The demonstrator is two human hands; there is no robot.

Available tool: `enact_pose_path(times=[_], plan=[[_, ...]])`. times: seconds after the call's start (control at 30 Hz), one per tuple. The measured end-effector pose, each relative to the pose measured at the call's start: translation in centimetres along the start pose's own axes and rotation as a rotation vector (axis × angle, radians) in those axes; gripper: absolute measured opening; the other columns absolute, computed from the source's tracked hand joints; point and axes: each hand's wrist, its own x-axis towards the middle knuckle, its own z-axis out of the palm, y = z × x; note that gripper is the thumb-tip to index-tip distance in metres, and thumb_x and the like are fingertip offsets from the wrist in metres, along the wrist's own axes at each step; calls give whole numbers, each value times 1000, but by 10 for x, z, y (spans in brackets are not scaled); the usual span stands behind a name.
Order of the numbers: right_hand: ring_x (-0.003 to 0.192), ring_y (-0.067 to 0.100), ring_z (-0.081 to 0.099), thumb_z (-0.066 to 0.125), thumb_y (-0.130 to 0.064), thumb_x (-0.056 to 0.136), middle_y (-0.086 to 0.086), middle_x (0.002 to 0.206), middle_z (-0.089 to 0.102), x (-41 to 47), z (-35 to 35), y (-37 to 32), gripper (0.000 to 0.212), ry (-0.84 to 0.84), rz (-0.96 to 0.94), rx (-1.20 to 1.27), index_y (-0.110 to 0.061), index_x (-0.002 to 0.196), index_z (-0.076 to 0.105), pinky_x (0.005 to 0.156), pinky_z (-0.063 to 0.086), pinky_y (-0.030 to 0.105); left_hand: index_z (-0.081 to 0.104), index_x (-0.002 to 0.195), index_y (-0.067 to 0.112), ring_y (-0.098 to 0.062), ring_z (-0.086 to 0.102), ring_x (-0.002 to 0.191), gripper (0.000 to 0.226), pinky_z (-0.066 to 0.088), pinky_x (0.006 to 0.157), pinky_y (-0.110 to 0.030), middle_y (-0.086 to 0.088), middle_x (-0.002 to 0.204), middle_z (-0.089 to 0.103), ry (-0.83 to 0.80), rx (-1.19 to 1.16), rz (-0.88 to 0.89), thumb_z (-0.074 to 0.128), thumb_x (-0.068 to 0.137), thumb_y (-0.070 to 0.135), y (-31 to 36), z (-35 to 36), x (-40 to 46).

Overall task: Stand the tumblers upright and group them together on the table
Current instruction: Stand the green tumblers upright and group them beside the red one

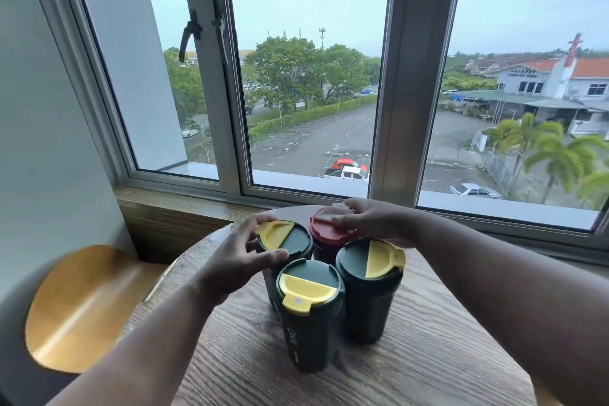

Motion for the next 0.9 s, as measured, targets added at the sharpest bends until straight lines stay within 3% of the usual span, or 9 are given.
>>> enact_pose_path(times=[0.17, 0.33, 0.53, 0.6, 0.7, 0.83, 0.9], plan=[[84, 11, 68, 70, -32, 94, 6, 104, 69, 2, -1, 2, 42, -4, -4, 26, -9, 125, 57, 77, 53, 26, 57, 124, 33, -20, 67, 106, 75, 56, 80, -27, -7, 117, 67, -4, -12, 4, 83, 56, 50, -1, 0, 1], [74, 4, 69, 69, -31, 95, 1, 97, 70, 1, -2, 2, 35, -5, -3, 19, -11, 121, 58, 66, 52, 18, 56, 126, 33, -20, 66, 109, 77, 57, 86, -30, -6, 119, 66, -16, 10, 0, 82, 56, 50, -1, -2, 3], [82, 8, 69, 71, -35, 92, 3, 102, 71, 3, -3, 4, 39, 14, -10, 14, -13, 122, 59, 73, 54, 22, 56, 126, 34, -19, 66, 109, 74, 57, 89, -34, -5, 120, 65, -27, 20, 2, 82, 58, 49, -1, -2, 3], [88, 12, 70, 74, -39, 89, 5, 107, 71, 4, -3, 6, 47, 23, -4, 3, -14, 125, 58, 79, 56, 26, 55, 126, 35, -19, 66, 109, 74, 57, 87, -31, -5, 120, 65, -24, 22, 1, 82, 58, 50, -1, -2, 4], [81, 7, 69, 74, -45, 88, 3, 101, 70, -1, 0, 4, 48, 27, -24, -25, -13, 121, 59, 71, 55, 23, 52, 130, 33, -18, 67, 109, 79, 56, 85, -28, -6, 122, 66, -53, 1, -4, 83, 59, 48, 2, -2, 1], [89, 22, 58, 66, -80, 67, 8, 102, 63, -3, -2, 6, 72, 65, -20, -94, -22, 109, 62, 80, 45, 40, 45, 138, 29, -7, 66, 110, 82, 53, 81, -18, 1, 126, 64, -53, -16, -20, 73, 65, 52, 10, -4, -4], [91, 23, 57, 57, -72, 85, 9, 105, 64, -11, -5, 12, 56, 98, -24, -38, -23, 112, 62, 80, 42, 39, 47, 136, 35, -3, 64, 110, 74, 50, 84, -23, 9, 126, 64, 10, 19, -10, 63, 68, 61, 8, -10, -19]])
